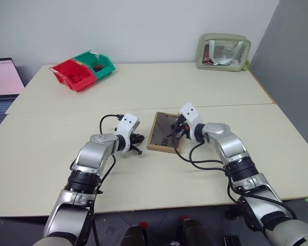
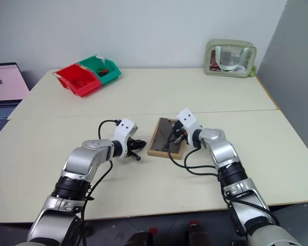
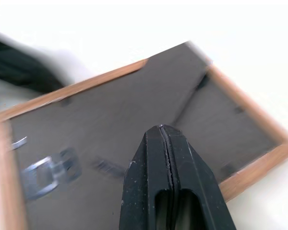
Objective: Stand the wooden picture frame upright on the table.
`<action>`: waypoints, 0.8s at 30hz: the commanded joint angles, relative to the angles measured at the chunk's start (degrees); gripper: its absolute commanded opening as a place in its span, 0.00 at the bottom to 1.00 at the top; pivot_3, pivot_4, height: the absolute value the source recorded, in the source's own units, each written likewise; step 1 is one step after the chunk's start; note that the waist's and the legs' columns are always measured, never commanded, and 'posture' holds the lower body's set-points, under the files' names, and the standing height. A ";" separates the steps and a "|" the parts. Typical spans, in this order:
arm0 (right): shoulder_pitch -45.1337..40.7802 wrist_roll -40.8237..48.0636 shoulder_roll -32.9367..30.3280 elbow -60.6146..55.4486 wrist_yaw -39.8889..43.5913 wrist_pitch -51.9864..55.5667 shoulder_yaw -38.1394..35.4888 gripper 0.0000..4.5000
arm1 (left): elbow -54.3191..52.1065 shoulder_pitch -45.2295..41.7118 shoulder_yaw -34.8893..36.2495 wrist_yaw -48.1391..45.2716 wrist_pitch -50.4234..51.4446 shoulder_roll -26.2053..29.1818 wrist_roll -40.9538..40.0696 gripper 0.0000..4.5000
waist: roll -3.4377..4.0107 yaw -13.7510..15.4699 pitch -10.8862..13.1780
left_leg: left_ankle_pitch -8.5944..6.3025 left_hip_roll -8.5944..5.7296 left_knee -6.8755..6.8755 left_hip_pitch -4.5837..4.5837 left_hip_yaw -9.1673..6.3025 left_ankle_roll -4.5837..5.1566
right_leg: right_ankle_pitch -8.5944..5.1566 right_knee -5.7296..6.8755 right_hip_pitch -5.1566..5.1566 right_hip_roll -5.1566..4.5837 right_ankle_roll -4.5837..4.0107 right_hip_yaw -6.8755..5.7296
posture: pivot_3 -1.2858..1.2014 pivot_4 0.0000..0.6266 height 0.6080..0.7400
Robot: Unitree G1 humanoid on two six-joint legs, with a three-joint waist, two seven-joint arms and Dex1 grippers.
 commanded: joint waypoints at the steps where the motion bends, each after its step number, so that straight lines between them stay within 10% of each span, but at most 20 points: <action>1: -2.22 -1.20 -0.84 2.07 -5.35 -3.27 -2.68 0.00 | 3.19 -1.65 0.05 1.79 -2.13 -0.53 0.91 0.01 | -0.01 0.34 -0.01 | 0.00 -0.03 0.00 0.00 0.02 0.00 | 0.00 0.00 0.00 -0.03 0.00 0.01 | 0.52 0.24 1.00; 24: 3.60 -5.71 -0.59 -3.97 -16.61 2.30 -2.57 0.00 | 17.35 -8.89 -4.77 0.31 -11.46 -7.71 4.22 0.01 | -0.02 1.82 -0.10 | 0.00 -0.11 0.00 -0.01 0.02 0.00 | 0.00 -0.05 0.05 -0.03 0.01 -0.01 | 0.52 0.24 1.00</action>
